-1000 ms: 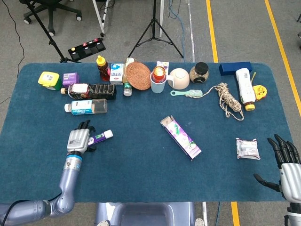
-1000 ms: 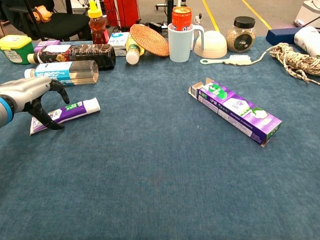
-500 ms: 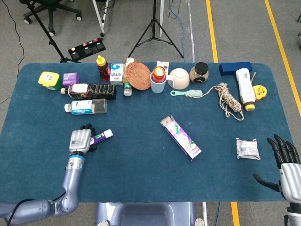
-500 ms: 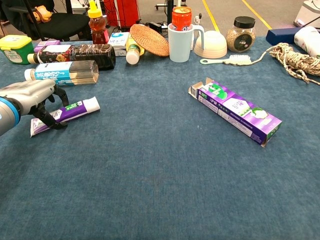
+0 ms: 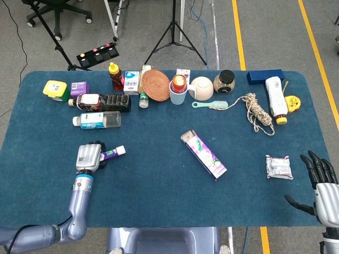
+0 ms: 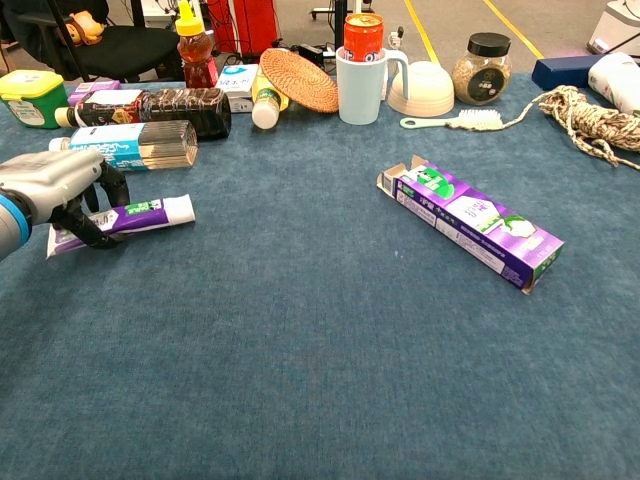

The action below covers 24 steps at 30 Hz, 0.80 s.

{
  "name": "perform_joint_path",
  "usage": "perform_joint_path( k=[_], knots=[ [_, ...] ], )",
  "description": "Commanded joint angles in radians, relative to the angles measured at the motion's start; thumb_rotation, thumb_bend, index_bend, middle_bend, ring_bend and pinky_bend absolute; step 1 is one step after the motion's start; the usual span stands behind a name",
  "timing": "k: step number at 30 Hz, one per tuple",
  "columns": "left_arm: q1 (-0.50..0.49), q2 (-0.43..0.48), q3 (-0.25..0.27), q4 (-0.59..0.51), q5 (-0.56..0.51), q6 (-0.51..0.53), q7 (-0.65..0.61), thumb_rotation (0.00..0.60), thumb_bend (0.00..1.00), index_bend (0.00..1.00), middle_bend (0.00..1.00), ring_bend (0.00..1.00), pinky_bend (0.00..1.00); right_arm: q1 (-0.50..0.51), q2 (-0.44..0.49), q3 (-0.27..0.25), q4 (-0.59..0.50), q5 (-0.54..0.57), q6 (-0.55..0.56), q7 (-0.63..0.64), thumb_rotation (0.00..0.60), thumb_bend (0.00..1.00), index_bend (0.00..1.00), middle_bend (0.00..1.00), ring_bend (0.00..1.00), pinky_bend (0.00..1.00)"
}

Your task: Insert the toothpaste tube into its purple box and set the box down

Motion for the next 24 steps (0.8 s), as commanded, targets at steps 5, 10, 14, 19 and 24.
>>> perform_joint_path(
  k=[5,10,14,19,24],
  knots=[
    [0.012,0.063,0.009,-0.024,0.076,-0.012,-0.053,0.600,0.35,0.54,0.38,0.36,0.60,0.002,-0.006,-0.003,0.000,-0.004,-0.004,-0.014,0.600,0.00,0.03,0.00,0.00,0.00],
    [0.018,0.142,0.015,-0.066,0.142,-0.060,-0.128,0.600,0.35,0.54,0.38,0.36,0.60,0.006,-0.015,-0.006,-0.003,-0.008,-0.011,-0.034,0.600,0.00,0.03,0.00,0.00,0.00],
    [0.016,0.241,0.018,-0.120,0.218,-0.096,-0.182,0.600,0.35,0.54,0.38,0.36,0.60,0.038,-0.020,0.001,-0.004,0.005,-0.067,-0.076,0.600,0.00,0.03,0.00,0.00,0.00],
    [0.010,0.303,0.009,-0.174,0.228,-0.104,-0.175,0.600,0.34,0.54,0.38,0.36,0.60,0.087,-0.008,0.018,-0.025,0.035,-0.145,-0.113,0.600,0.00,0.03,0.00,0.00,0.00],
    [0.006,0.369,-0.012,-0.241,0.238,-0.097,-0.174,0.600,0.35,0.54,0.38,0.36,0.60,0.157,0.018,0.033,-0.074,0.095,-0.276,-0.126,0.600,0.00,0.03,0.00,0.00,0.00]
  ],
)
